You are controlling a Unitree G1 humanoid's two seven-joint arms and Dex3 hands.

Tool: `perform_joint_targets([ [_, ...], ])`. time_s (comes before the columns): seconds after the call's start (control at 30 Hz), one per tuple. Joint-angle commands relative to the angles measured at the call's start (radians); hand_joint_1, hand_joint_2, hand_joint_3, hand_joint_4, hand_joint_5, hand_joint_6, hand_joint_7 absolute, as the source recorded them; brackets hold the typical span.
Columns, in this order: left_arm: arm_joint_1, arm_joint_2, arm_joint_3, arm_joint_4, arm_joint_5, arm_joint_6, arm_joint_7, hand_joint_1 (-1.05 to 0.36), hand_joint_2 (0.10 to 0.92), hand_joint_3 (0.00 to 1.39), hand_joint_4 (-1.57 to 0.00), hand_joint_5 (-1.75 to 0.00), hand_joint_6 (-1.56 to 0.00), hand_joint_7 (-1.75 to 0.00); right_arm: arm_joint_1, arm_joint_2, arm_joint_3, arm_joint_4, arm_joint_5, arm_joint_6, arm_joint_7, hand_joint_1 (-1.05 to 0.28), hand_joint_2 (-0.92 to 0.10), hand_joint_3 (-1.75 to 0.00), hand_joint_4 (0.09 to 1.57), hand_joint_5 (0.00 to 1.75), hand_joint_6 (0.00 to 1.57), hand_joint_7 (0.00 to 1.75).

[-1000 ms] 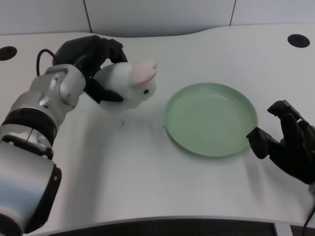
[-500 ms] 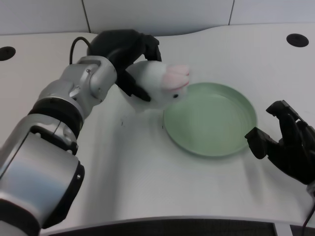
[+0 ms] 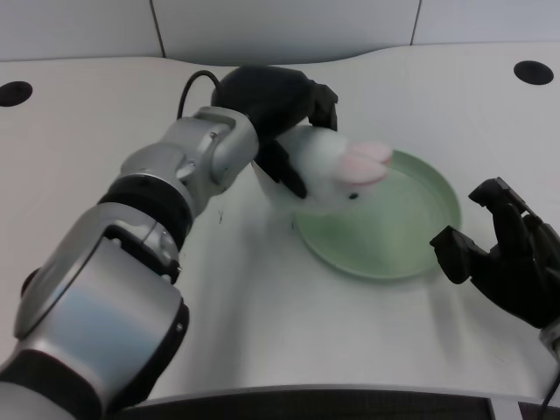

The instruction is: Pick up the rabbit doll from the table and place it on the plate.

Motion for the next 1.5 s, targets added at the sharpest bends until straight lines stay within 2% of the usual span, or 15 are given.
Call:
perform_joint_targets([
  [0.03,0.002,-0.052,-0.025,0.006,0.016,0.01,-0.023,-0.59,0.818,0.02,-0.75,-1.1,-0.95,-0.72,0.004,0.011,0.004,-0.023,0.017,0.013,0.012,-0.63,-0.92,-0.32,0.87,1.75,0.66,1.75],
  [0.3,0.003,-0.056,-0.027,0.006,0.016,0.013,-0.026,-0.58,0.827,0.02,-0.74,-1.1,-0.95,-0.71,0.008,0.015,0.005,-0.037,0.017,0.025,0.01,-0.63,-0.92,-0.31,0.88,1.75,0.67,1.75],
  [0.37,0.011,-0.071,-0.038,0.007,0.025,0.014,-0.012,-0.57,0.82,0.01,-0.76,-1.11,-0.96,-0.72,0.006,0.019,0.003,-0.029,0.023,0.017,0.037,-0.62,-0.92,-0.31,0.87,1.75,0.66,1.75],
  [0.43,0.024,-0.091,-0.048,0.007,0.032,0.005,0.012,-0.57,0.843,0.02,-0.74,-1.18,-0.94,-0.76,-0.001,0.021,0.0,-0.018,0.033,0.022,0.079,-0.62,-0.92,-0.31,0.87,1.75,0.66,1.75],
  [0.5,0.028,-0.097,-0.053,0.007,0.034,0.0,0.024,-0.58,0.858,0.02,-0.72,-1.23,-0.91,-0.8,-0.005,0.021,-0.002,-0.012,0.037,0.026,0.094,-0.61,-0.92,-0.3,0.86,1.75,0.65,1.75],
  [0.53,0.028,-0.097,-0.054,0.007,0.034,-0.001,0.026,-0.58,0.861,0.02,-0.72,-1.24,-0.91,-0.81,-0.005,0.021,-0.002,-0.01,0.038,0.025,0.096,-0.61,-0.92,-0.3,0.86,1.75,0.65,1.75],
  [0.73,0.027,-0.095,-0.065,0.009,0.036,0.015,0.011,-0.58,0.865,0.01,-0.71,-1.25,-0.89,-0.83,-0.007,0.018,-0.003,-0.005,0.041,0.025,0.1,-0.61,-0.92,-0.3,0.86,1.75,0.65,1.75],
  [0.77,0.027,-0.093,-0.071,0.011,0.04,0.027,-0.002,-0.76,0.892,0.03,-0.37,-1.04,-0.54,-0.69,-0.007,0.016,-0.004,-0.006,0.041,0.026,0.099,-0.61,-0.92,-0.29,0.86,1.75,0.65,1.75],
  [0.8,0.026,-0.09,-0.075,0.012,0.043,0.034,-0.01,-0.86,0.906,0.03,-0.19,-0.91,-0.35,-0.61,-0.006,0.015,-0.004,-0.008,0.042,0.028,0.1,-0.62,-0.92,-0.29,0.86,1.75,0.66,1.75],
  [0.83,0.026,-0.088,-0.075,0.012,0.043,0.039,-0.015,-0.97,0.915,0.04,-0.08,-0.7,-0.15,-0.62,-0.006,0.014,-0.005,-0.008,0.043,0.028,0.102,-0.62,-0.92,-0.28,0.86,1.75,0.66,1.75],
  [0.9,0.026,-0.083,-0.074,0.01,0.04,0.035,-0.01,-1.03,0.92,0.04,-0.02,-0.54,-0.03,-0.64,-0.005,0.012,-0.004,-0.009,0.041,0.025,0.104,-0.62,-0.92,-0.29,0.86,1.75,0.66,1.75],
  [1.03,0.023,-0.078,-0.076,0.009,0.041,0.033,-0.005,-1.05,0.92,0.05,0.0,-0.54,0.0,-0.65,-0.003,0.011,-0.003,-0.009,0.036,0.015,0.097,-0.62,-0.92,-0.31,0.87,1.75,0.66,1.75],
  [1.3,0.023,-0.078,-0.077,0.009,0.04,0.033,-0.005,-1.05,0.921,0.04,0.0,-0.54,0.0,-0.66,-0.003,0.011,-0.003,-0.009,0.036,0.014,0.096,-0.62,-0.92,-0.31,0.87,1.75,0.66,1.75],
  [1.43,0.006,-0.01,-0.107,0.004,0.071,-0.031,0.041,-0.97,0.89,0.01,0.0,-0.86,0.0,-0.76,0.0,0.017,-0.004,-0.017,0.039,0.011,0.088,-0.62,-0.92,-0.33,0.88,1.75,0.67,1.75],
  [1.5,0.003,0.012,-0.102,0.002,0.068,-0.05,0.056,-0.96,0.882,0.0,0.0,-0.93,0.0,-0.78,0.003,0.016,-0.005,-0.022,0.04,0.017,0.08,-0.62,-0.92,-0.32,0.88,1.75,0.67,1.75],
])
